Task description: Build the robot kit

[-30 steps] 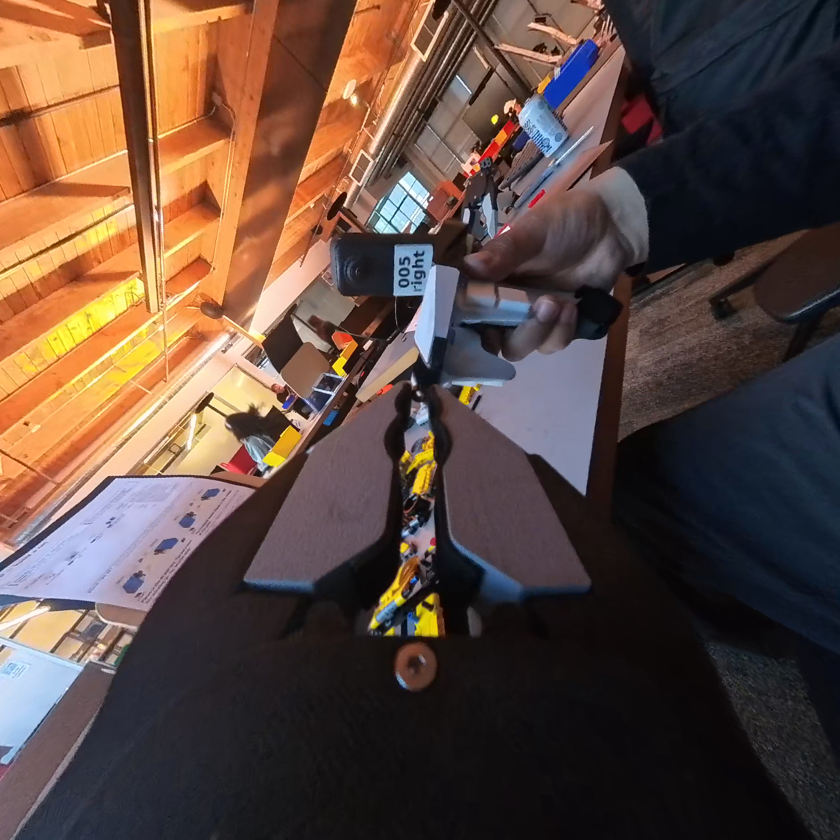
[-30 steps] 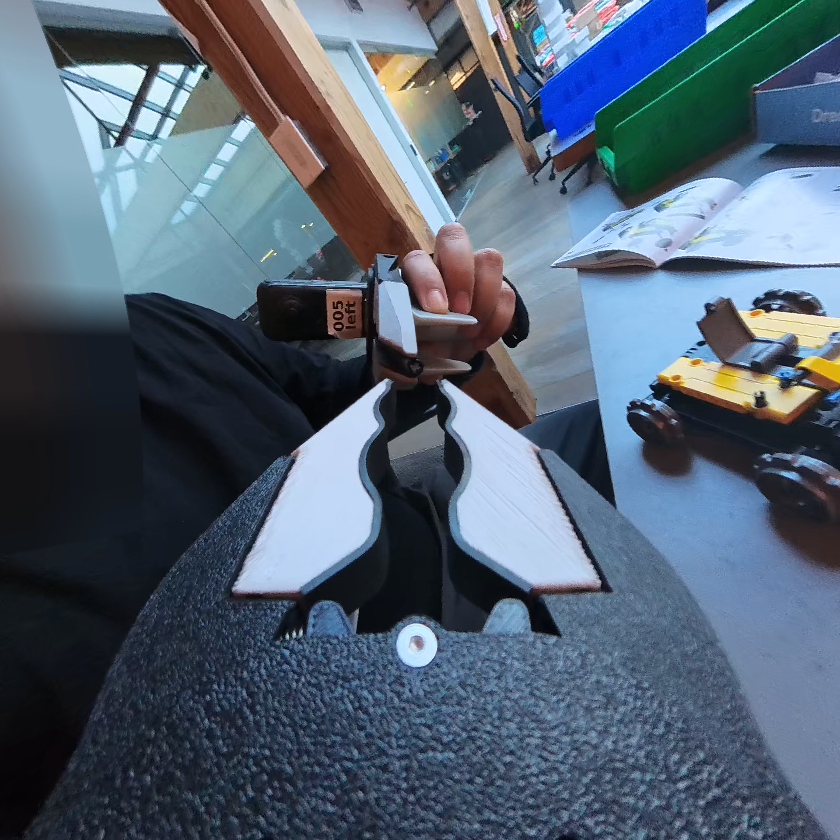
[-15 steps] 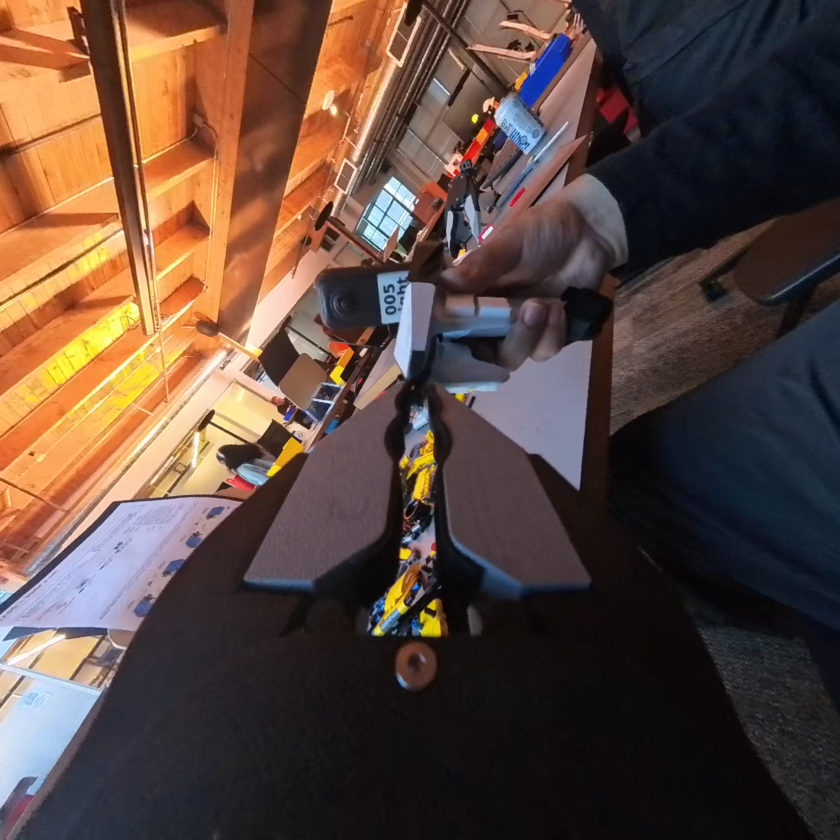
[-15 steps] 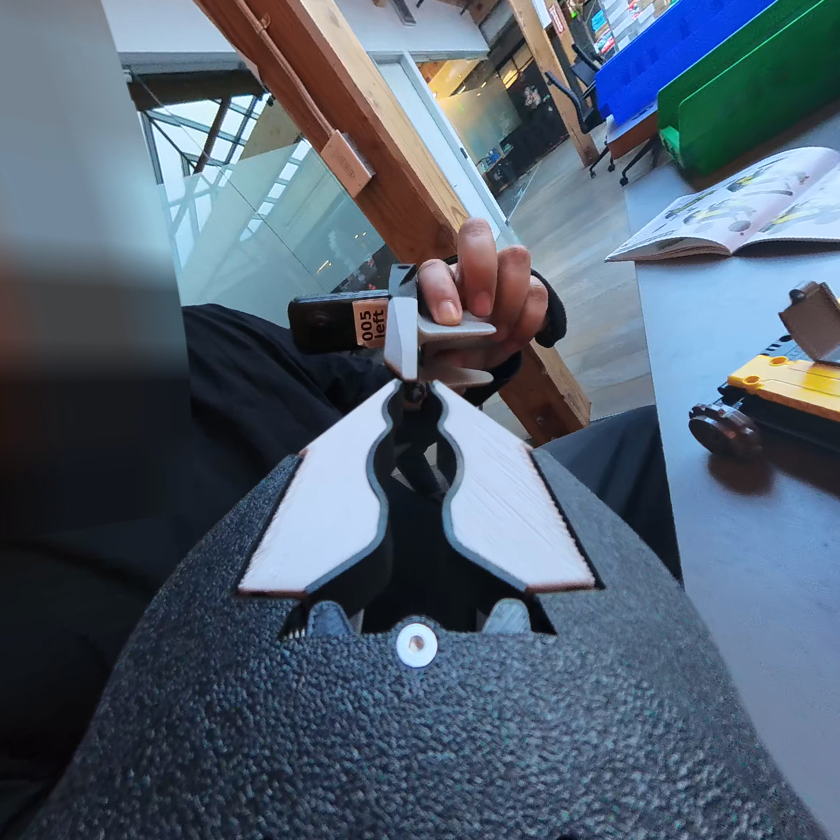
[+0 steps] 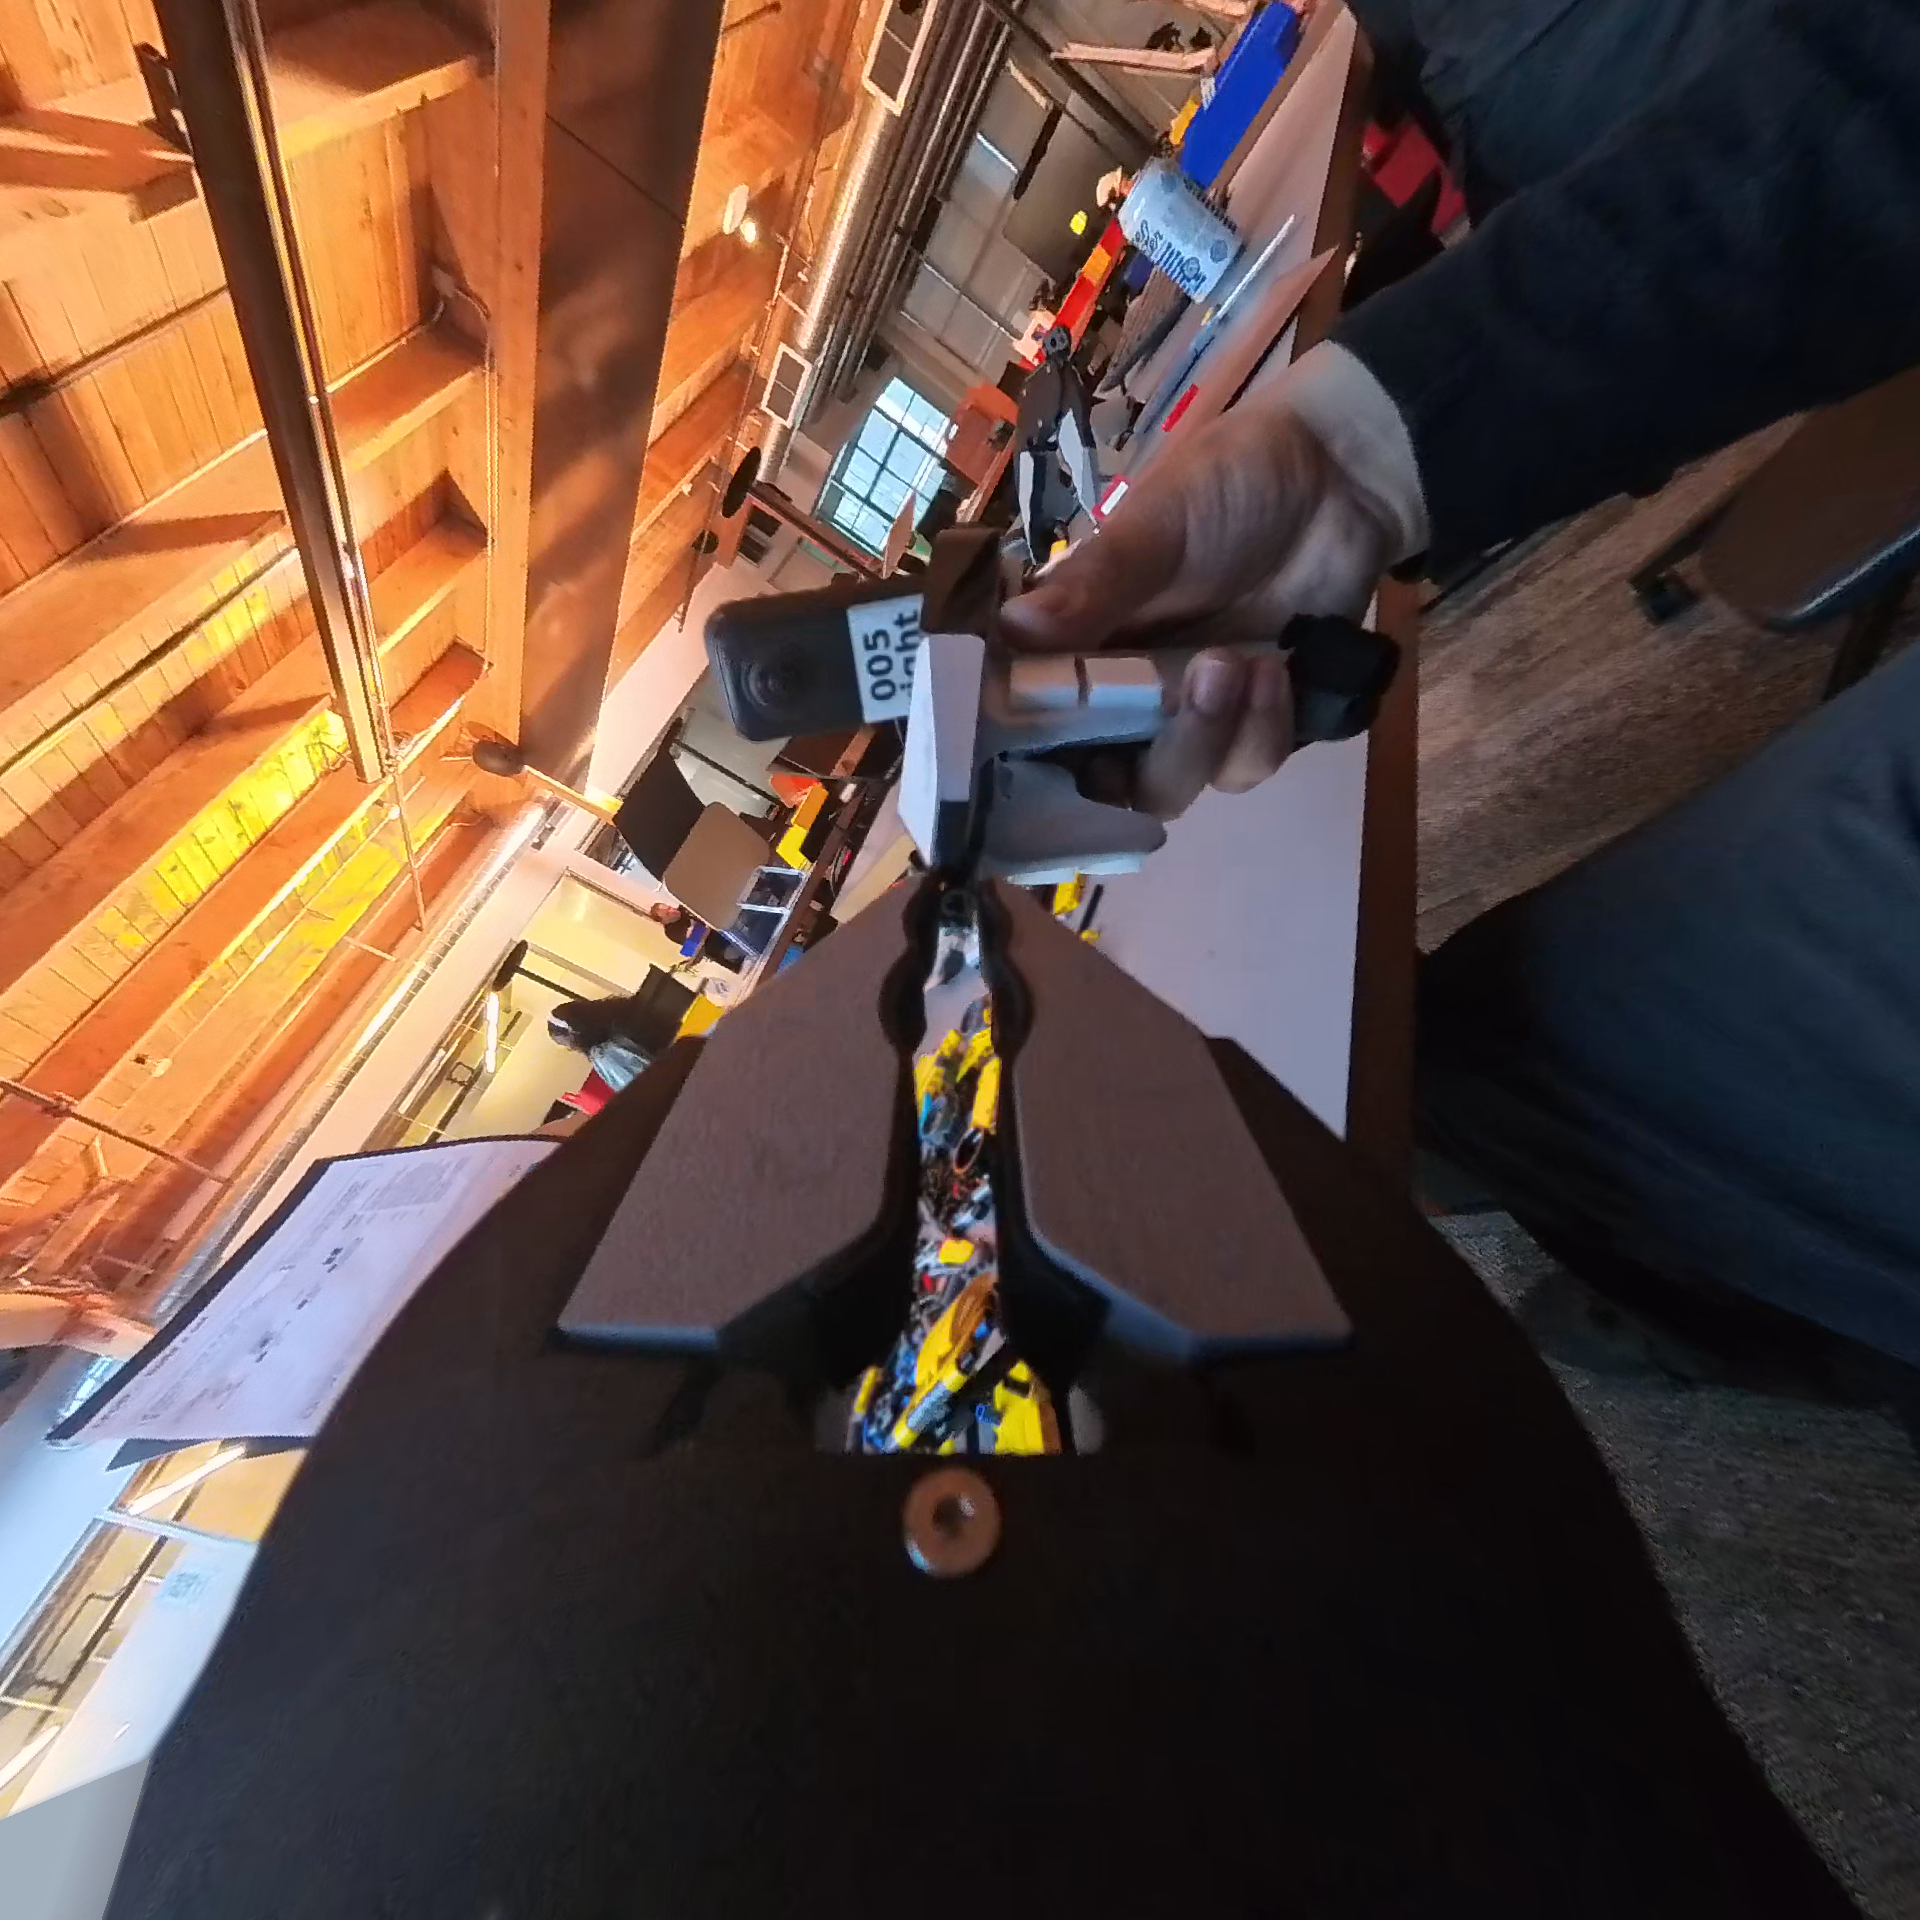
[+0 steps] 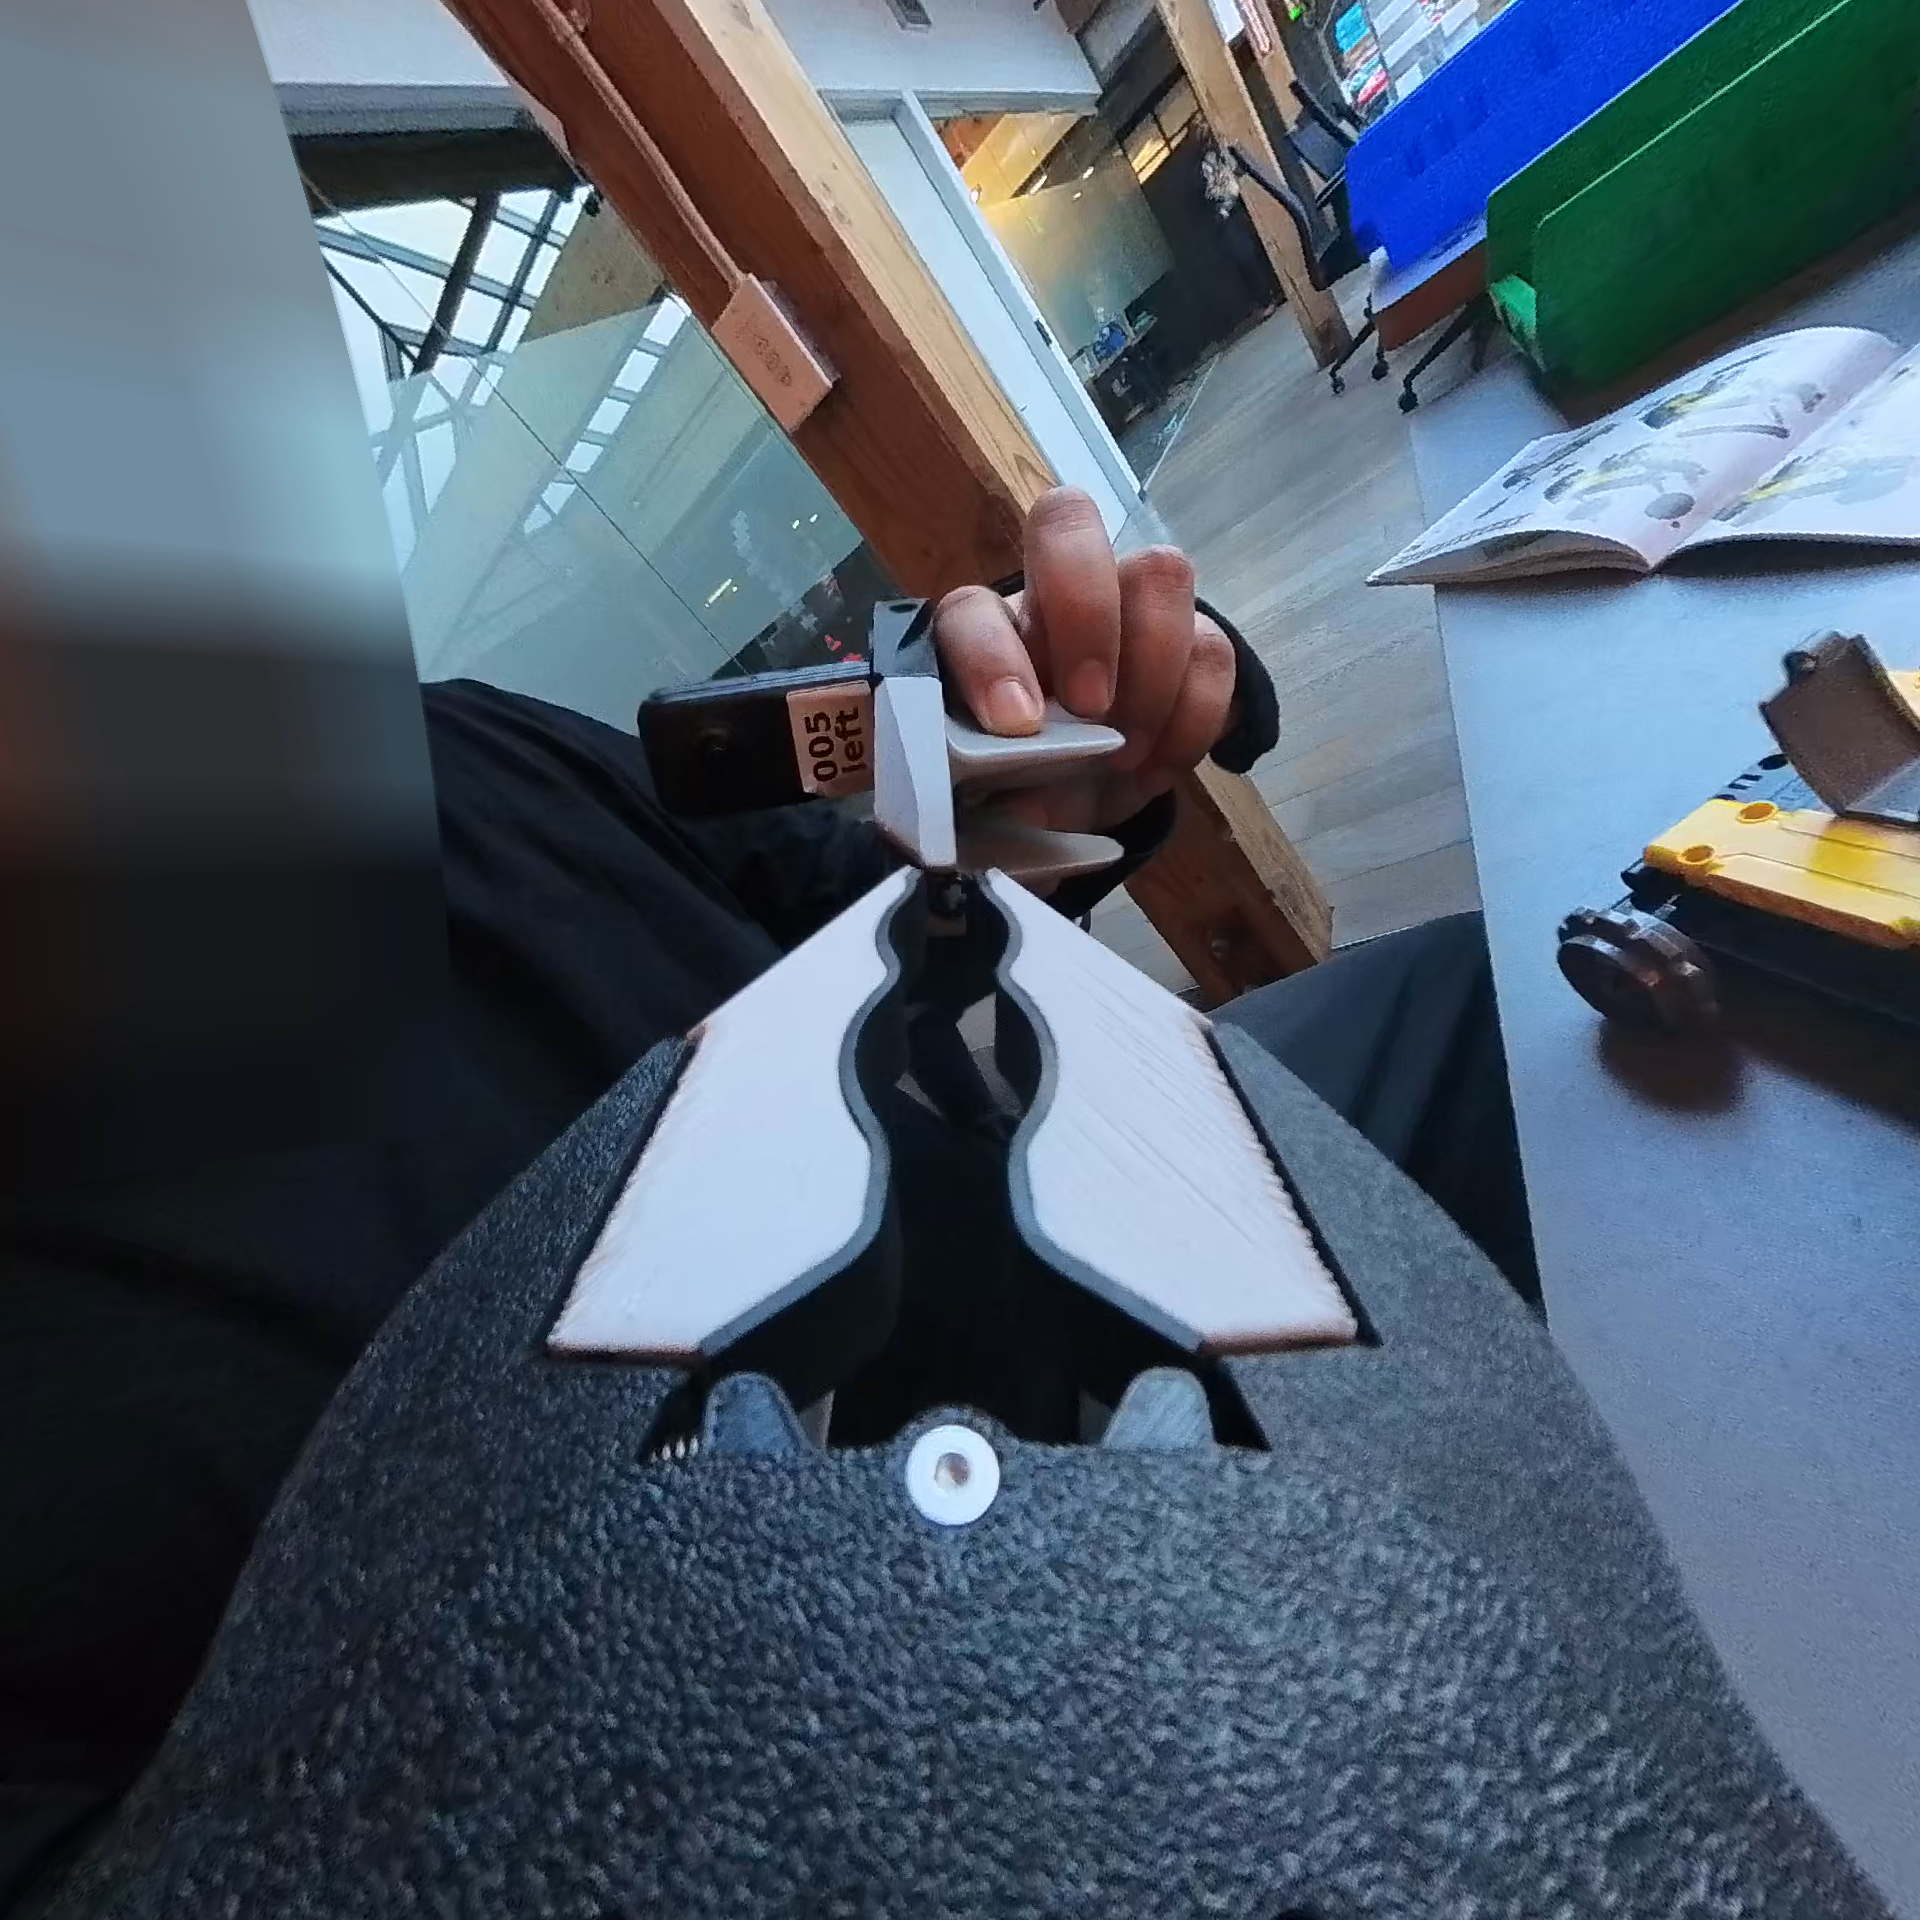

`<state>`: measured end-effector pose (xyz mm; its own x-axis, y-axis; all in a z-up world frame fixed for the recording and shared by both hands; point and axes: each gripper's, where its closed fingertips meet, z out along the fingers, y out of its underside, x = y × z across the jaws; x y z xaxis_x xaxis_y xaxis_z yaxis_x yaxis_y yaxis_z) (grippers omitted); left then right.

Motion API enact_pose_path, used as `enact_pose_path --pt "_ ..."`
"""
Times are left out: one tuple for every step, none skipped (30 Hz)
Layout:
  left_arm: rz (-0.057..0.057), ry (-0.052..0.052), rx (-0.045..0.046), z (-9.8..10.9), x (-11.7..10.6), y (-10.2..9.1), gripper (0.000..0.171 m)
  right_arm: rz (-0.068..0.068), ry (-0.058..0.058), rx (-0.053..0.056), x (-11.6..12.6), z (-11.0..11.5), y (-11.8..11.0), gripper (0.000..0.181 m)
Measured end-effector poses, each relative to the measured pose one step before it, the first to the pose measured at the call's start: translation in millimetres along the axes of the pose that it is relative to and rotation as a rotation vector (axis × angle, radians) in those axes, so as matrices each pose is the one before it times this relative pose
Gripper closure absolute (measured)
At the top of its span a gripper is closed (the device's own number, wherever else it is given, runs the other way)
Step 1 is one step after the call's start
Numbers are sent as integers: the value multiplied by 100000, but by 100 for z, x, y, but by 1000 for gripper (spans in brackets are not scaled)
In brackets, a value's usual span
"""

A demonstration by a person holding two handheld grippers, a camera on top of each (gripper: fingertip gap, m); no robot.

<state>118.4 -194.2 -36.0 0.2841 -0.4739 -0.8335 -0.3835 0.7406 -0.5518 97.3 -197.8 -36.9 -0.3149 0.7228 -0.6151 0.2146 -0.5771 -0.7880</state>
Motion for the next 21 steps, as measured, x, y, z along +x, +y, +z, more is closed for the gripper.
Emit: enact_pose_path --pt "298 -274 -678 22 -16 105 168 -868 552 -462 -21 -6 37 172" --pt "-500 -212 -267 24 -12 120 168 -1397 1052 -243 56 -13 14 173" --pt "-1435 -516 16 35 -83 94 168 -1605 1438 -86 92 -16 -12 173" --pt "-1898 -799 -3 24 -143 82 169 -1128 1354 30 110 -13 -52 174" --pt "-1848 -604 202 26 -130 11 168 -684 1118 435 91 -10 -104 174" --pt "-1463 -461 338 8 -121 -36 168 -269 625 797 54 2 -136 174" --pt "-471 -760 -224 20 -143 27 168 297 -86 882 -2 -2 -133 174" --pt "949 -1021 -772 21 -155 92 168 466 -229 1021 8 10 -133 174" --pt "1782 -884 -469 -12 -102 37 168 341 150 1167 80 7 -149 174" --pt "1542 -629 -48 -28 -65 -58 168 498 22 997 68 33 -125 174" --pt "1238 -353 -311 -15 -54 -21 169 844 -609 688 -12 36 -69 174" --pt "942 -52 -404 -18 -21 -1 168 986 -823 533 -44 40 -66 174" --pt "752 58 103 -30 -5 -60 168 906 -570 380 -27 26 -40 173" --pt "501 44 228 -31 15 -68 168 732 -532 109 -53 27 -19 173" --pt "532 43 -40 1 54 -14 168 407 -606 -102 -97 18 4 173" --pt "795 -21 -434 38 58 54 168 89 -321 -231 -55 13 12 173" --pt "924 -123 -535 58 83 88 168 -125 244 -389 67 -25 49 172" --pt "324 103 -223 54 106 46 168 -354 840 -446 157 -39 50 172" --pt "-333 192 52 42 90 28 168 -540 1001 -438 149 -122 40 171" --pt "-590 206 307 8 57 14 168 -487 722 -561 67 -240 32 171" --pt "-832 53 193 5 12 57 168 -251 481 -697 31 -199 57 171"
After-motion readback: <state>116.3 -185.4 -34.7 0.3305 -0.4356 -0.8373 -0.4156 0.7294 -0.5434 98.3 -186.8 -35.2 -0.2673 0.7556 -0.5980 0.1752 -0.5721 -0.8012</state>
